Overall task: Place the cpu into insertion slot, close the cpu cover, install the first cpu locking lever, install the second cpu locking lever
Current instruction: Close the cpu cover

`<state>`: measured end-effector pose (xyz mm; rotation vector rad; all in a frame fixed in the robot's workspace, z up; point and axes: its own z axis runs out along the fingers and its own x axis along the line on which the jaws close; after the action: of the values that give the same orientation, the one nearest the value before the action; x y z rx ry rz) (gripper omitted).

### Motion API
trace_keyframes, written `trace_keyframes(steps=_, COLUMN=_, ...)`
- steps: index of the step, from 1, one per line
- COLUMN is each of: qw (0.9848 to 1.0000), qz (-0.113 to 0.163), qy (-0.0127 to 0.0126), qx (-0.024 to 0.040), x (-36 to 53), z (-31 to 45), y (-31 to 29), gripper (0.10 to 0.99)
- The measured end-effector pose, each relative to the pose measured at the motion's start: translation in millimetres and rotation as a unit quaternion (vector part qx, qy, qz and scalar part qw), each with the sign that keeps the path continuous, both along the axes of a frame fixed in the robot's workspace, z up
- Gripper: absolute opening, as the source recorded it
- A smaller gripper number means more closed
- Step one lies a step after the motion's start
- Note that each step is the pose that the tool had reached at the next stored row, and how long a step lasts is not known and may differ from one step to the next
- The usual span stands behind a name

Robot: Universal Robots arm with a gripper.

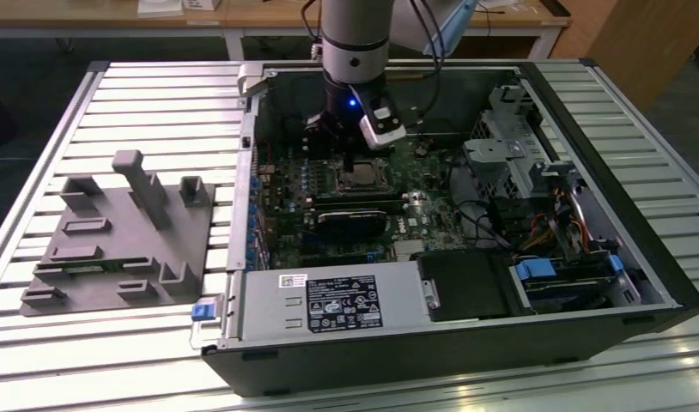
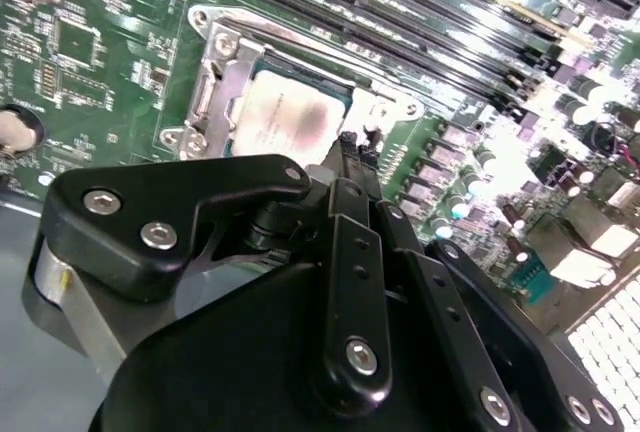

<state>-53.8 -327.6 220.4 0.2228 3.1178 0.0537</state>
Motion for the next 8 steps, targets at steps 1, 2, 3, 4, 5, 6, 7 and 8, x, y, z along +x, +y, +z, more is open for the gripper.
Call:
trace_keyframes(steps=1, qw=1.0000, qz=0.000, qy=0.0000, qx=0.0000, x=2.3, z=0.0, y=0.0, gripper=0.106)
trace_keyframes(steps=2, qw=1.0000, qz=0.000, qy=0.0000, qx=0.0000, x=4.8, z=0.0, y=0.0, gripper=0.106)
trace_keyframes(steps=3, qw=1.0000, qz=0.000, qy=0.0000, qx=0.0000, x=7.4, z=0.0, y=0.0, gripper=0.106)
trace_keyframes(steps=4, qw=1.0000, qz=0.000, qy=0.0000, qx=0.0000, x=10.4, z=0.0, y=0.0, gripper=0.106)
trace_keyframes(steps=5, qw=1.0000, qz=0.000, qy=0.0000, qx=0.0000, x=13.5, z=0.0, y=0.0, gripper=0.106)
trace_keyframes(steps=6, qw=1.0000, qz=0.000, qy=0.0000, qx=0.0000, x=16.6, z=0.0, y=0.0, gripper=0.106)
trace_keyframes(steps=7, qw=1.0000, qz=0.000, qy=0.0000, qx=0.0001, x=19.5, z=0.0, y=0.0, gripper=0.106)
trace_keyframes(steps=8, qw=1.0000, qz=0.000, qy=0.0000, qx=0.0000, x=22.1, z=0.0, y=0.0, gripper=0.106)
